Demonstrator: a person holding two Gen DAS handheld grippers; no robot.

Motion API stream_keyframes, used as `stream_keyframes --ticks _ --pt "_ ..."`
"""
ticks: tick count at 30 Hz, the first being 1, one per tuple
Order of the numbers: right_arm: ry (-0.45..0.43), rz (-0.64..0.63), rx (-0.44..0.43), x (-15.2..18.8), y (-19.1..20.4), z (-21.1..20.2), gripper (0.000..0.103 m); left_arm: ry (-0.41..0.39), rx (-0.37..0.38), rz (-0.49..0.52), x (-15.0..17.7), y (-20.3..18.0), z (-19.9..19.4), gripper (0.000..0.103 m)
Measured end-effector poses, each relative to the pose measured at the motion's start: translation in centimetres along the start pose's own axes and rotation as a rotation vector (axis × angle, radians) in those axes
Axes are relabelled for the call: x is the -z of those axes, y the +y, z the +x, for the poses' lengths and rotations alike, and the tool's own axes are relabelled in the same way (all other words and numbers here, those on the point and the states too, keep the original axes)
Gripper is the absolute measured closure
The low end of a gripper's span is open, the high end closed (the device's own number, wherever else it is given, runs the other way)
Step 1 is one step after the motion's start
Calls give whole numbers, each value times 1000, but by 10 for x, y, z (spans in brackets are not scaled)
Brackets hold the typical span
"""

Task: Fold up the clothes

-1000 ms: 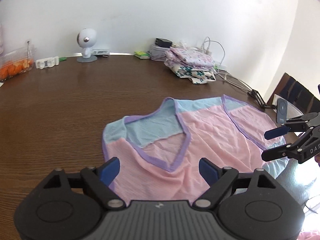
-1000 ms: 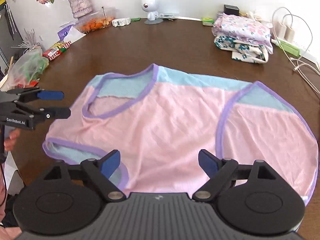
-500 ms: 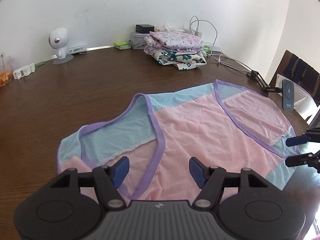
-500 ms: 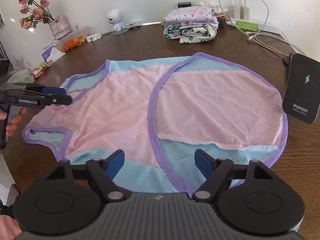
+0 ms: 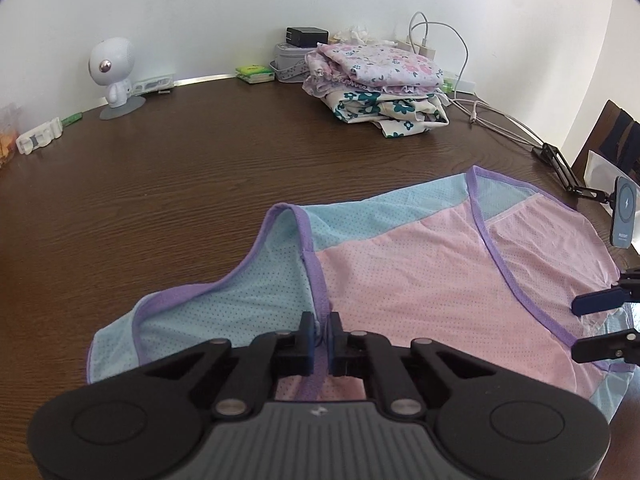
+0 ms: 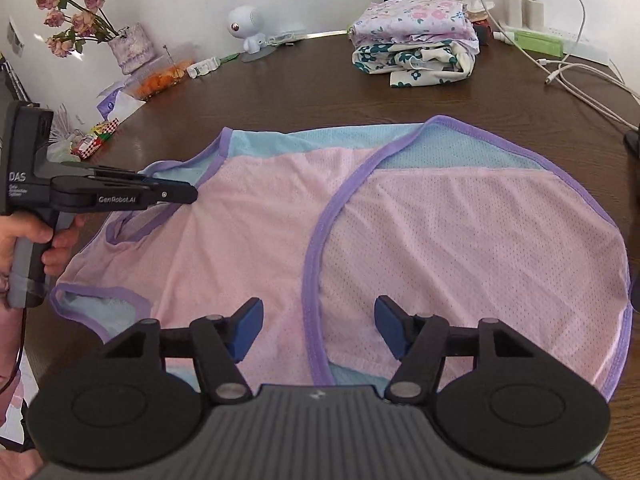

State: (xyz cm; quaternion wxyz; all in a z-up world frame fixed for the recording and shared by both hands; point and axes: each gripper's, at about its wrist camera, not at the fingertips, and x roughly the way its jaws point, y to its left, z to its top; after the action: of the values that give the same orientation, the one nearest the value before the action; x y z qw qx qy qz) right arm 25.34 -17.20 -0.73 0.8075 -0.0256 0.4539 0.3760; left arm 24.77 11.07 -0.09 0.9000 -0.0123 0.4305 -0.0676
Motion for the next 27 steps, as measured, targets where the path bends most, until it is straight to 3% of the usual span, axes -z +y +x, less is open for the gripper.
stream_keyframes --ticks 2,4,7,10,15,17,22,23,25,27 --pt "-22 10 -19 12 -6 -13 39 -7 18 -33 0 4 -3 91" --pt "-59 0 -29 26 -9 -33 40 -23 22 -73 4 3 -16 51" --pt "-85 -42 -21 47 -11 -57 40 -94 94 -12 22 -15 -56 46" --pt "-78 -92 15 67 -12 -69 40 -98 225 81 52 -42 -89 46" --pt "-92 -101 -27 77 -20 -72 41 -46 266 142 100 -83 -103 51" --pt "-97 -121 -56 75 -19 -69 44 -20 270 118 109 -89 -97 64" --pt "-36 -165 -89 72 -11 -56 72 11 247 54 112 -89 -80 80" --pt "-27 -172 -96 72 -10 -57 82 11 241 48 111 -88 -79 83" --pt "-16 -173 -112 73 -13 -59 91 19 243 34 109 -86 -76 98" --pt "-8 -172 -138 75 -17 -62 100 31 264 11 108 -82 -74 99"
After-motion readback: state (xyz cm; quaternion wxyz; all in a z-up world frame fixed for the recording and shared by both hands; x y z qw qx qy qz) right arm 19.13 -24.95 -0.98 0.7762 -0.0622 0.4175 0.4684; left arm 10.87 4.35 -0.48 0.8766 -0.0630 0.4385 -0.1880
